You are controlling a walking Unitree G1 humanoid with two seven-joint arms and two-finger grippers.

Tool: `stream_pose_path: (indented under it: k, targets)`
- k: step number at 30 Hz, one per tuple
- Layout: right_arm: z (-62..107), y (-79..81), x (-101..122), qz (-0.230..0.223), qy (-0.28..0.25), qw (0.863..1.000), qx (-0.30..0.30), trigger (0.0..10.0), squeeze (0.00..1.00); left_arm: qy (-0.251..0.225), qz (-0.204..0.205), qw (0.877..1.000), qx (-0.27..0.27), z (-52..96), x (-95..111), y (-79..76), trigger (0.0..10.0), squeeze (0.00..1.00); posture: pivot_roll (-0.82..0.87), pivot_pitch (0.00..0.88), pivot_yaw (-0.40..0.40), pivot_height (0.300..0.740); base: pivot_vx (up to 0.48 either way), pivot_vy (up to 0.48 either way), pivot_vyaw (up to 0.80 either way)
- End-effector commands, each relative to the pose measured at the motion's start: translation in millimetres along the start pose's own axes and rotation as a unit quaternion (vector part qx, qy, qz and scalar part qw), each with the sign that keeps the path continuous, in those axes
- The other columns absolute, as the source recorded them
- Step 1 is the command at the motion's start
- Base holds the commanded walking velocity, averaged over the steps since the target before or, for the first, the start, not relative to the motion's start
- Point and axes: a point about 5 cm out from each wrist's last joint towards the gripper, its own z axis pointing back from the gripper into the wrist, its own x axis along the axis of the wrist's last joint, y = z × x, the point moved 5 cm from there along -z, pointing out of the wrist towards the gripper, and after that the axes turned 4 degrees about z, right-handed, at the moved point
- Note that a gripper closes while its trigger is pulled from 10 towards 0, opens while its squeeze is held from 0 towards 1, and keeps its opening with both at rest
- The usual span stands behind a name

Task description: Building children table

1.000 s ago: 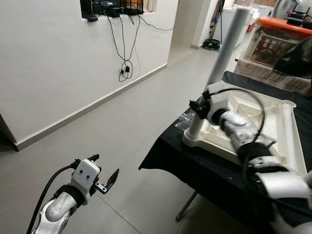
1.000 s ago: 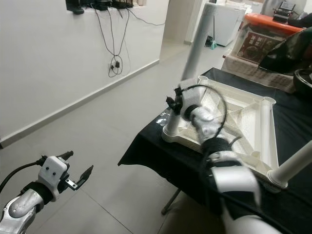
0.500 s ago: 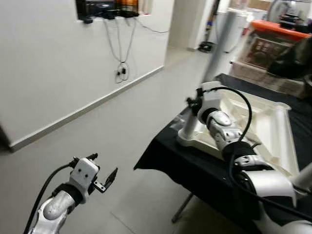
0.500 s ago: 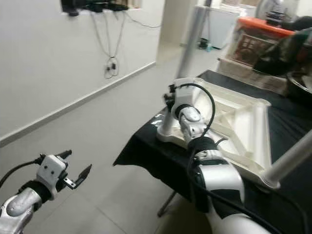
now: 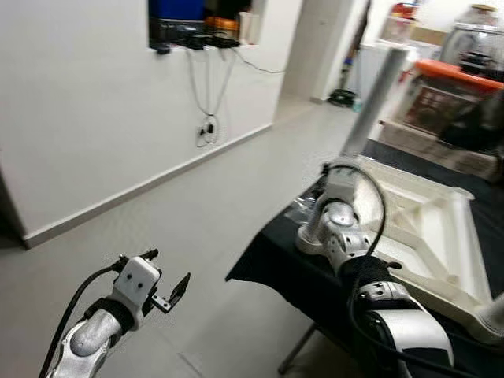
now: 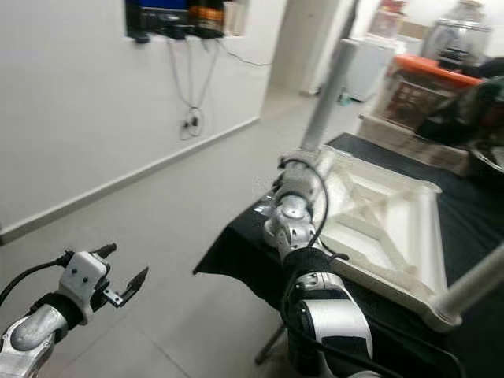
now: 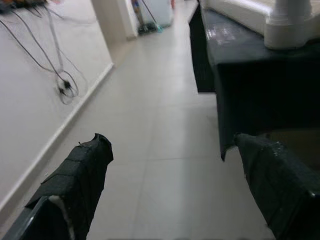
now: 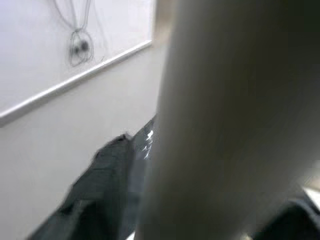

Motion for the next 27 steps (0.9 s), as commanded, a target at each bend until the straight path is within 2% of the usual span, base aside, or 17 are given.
stream_pose_path:
  k: [1,2,3,5,6,7,8,9,13,14,15,16,18,19,20,22,27]
  targets:
    - [-3.1,-4.0,20,0.006,-0.027,1.000,0.012,10.0,1.00,0.009,0.003,1.000,-0.003,0.2,-5,-3.6,10.0,0.00,0.06,0.000,-0.134,0.740,0.000,0.000,0.00]
    - [-2.5,10.8,39,0.020,-0.057,0.993,0.100,10.0,0.00,0.010,0.004,1.000,-0.003,1.4,-6,-4.3,10.0,0.00,0.06,0.000,-0.136,0.740,0.000,0.000,0.00]
    - [-2.5,10.8,39,0.020,-0.057,0.993,0.100,10.0,0.00,0.010,0.004,1.000,-0.003,1.4,-6,-4.3,10.0,0.00,0.06,0.000,-0.136,0.740,0.000,0.000,0.00]
    - [10.7,35.5,53,0.066,-0.088,0.955,0.276,10.0,0.00,0.012,0.006,1.000,-0.003,2.5,-9,-6.0,10.0,0.00,0.06,0.000,-0.144,0.740,0.000,0.000,0.00]
    - [10.7,35.5,53,0.066,-0.088,0.955,0.276,10.0,0.00,0.012,0.006,1.000,-0.003,2.5,-9,-6.0,10.0,0.00,0.06,0.000,-0.144,0.740,0.000,0.000,0.00]
    - [16.5,39.2,47,0.087,-0.081,0.937,0.328,5.1,0.00,0.011,0.006,1.000,-0.003,1.8,-8,-6.0,10.0,0.00,0.06,0.000,-0.148,0.740,0.000,0.000,0.00]
    - [16.5,39.2,47,0.087,-0.081,0.937,0.328,5.1,0.00,0.011,0.006,1.000,-0.003,1.8,-8,-6.0,10.0,0.00,0.06,0.000,-0.148,0.740,0.000,0.000,0.00]
    - [18.5,38.6,38,0.101,-0.064,0.931,0.346,0.0,0.00,0.010,0.007,1.000,-0.001,1.2,-7,-5.5,10.0,0.00,0.06,0.000,-0.148,0.740,0.000,0.000,0.00]
    - [14.3,32.8,21,0.116,-0.027,0.939,0.321,0.0,0.00,0.010,0.006,1.000,0.000,1.4,-7,-4.7,10.0,0.00,0.07,0.000,-0.149,0.740,0.000,0.000,0.00]
    - [4.8,18.0,14,0.102,-0.004,0.965,0.243,0.0,0.00,0.011,0.006,1.000,0.000,2.8,-8,-4.4,10.0,0.00,0.07,0.000,-0.147,0.740,0.000,0.000,0.00]
    - [4.8,18.0,14,0.102,-0.004,0.965,0.243,0.0,0.00,0.011,0.006,1.000,0.000,2.8,-8,-4.4,10.0,0.00,0.07,0.000,-0.147,0.740,0.000,0.000,0.00]
    - [-3.6,-5.0,9,0.078,0.014,0.988,0.134,0.0,0.00,0.012,0.005,1.000,-0.001,4.3,-9,-4.1,10.0,0.00,0.07,0.000,-0.144,0.740,0.000,0.000,0.00]
    - [-3.6,-5.0,9,0.078,0.014,0.988,0.134,0.0,0.00,0.012,0.005,1.000,-0.001,4.3,-9,-4.1,10.0,0.00,0.07,0.000,-0.144,0.740,0.000,0.000,0.00]
    - [-5.0,-46.5,-8,0.011,0.047,0.998,-0.037,0.0,0.00,0.014,0.005,1.000,-0.001,5.3,-10,-4.1,10.0,0.00,0.07,0.000,-0.141,0.740,0.000,0.000,0.00]
    - [3.7,-69.3,-33,-0.043,0.090,0.983,-0.156,0.0,0.00,0.015,0.005,1.000,-0.002,5.8,-10,-4.4,10.0,0.00,0.07,0.000,-0.135,0.740,0.000,0.000,0.00]
    - [19.7,-73.9,-66,-0.091,0.133,0.956,-0.246,0.0,0.00,0.015,0.004,1.000,-0.005,5.6,-9,-5.2,10.0,0.00,0.07,0.000,-0.130,0.740,0.000,0.000,0.00]
    - [24.9,-46.4,-72,-0.090,0.138,0.960,-0.226,0.0,0.00,0.016,0.001,1.000,-0.009,5.2,-9,-5.3,10.0,0.00,0.06,0.000,-0.126,0.740,0.000,0.000,0.00]
